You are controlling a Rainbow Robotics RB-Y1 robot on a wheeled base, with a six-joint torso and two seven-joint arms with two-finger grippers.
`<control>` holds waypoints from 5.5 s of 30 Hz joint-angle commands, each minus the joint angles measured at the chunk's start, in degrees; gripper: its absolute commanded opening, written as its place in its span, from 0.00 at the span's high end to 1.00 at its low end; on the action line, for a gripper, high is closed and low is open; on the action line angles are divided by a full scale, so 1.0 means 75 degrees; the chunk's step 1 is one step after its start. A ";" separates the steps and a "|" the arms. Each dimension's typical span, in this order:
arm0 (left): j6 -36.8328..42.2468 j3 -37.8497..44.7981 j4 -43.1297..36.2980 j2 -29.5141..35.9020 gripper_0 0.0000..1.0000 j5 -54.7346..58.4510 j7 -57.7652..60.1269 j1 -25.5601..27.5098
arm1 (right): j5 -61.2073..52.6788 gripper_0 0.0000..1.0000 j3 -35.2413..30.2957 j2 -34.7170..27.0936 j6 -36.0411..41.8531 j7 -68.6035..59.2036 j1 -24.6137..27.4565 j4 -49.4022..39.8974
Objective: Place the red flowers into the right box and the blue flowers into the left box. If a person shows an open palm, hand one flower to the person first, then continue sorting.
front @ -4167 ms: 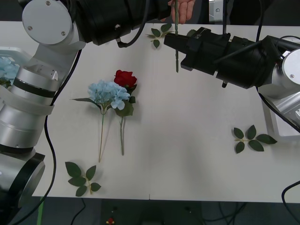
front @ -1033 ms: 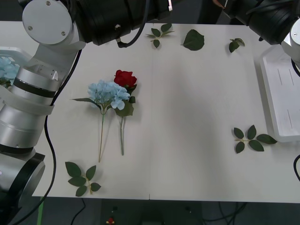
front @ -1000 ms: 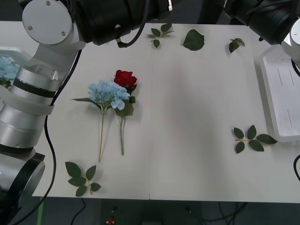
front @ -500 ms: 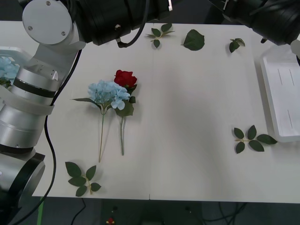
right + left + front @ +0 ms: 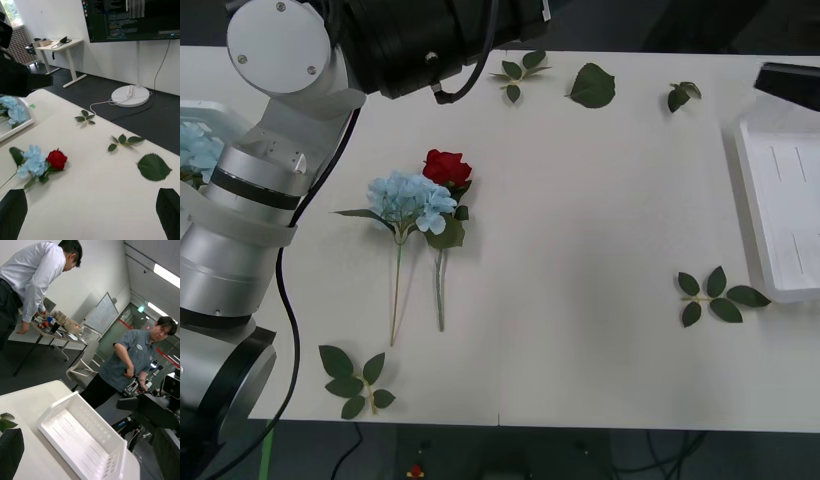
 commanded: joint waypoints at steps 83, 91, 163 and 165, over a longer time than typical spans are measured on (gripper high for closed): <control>0.5762 -0.3063 -0.1109 0.2856 0.00 -0.8799 0.9083 0.1748 | -0.1001 0.00 -0.0952 -0.0324 0.1559 0.0825 0.1394 -0.1574; 0.5199 -0.3497 -0.0851 0.2879 0.00 -0.8869 0.8990 0.1736 | -0.1001 0.00 -0.0952 -0.0324 0.1559 0.0849 0.1394 -0.1562; 0.3793 -0.3239 0.0227 0.2809 1.00 -0.8611 0.8439 0.1314 | -0.1107 0.00 -0.0952 -0.0324 0.1547 0.0989 0.1394 -0.1562; 0.3875 -0.3016 0.0157 0.2833 1.00 -0.8576 0.8404 0.1267 | -0.1107 0.00 -0.0952 -0.0324 0.1547 0.0989 0.1394 -0.1562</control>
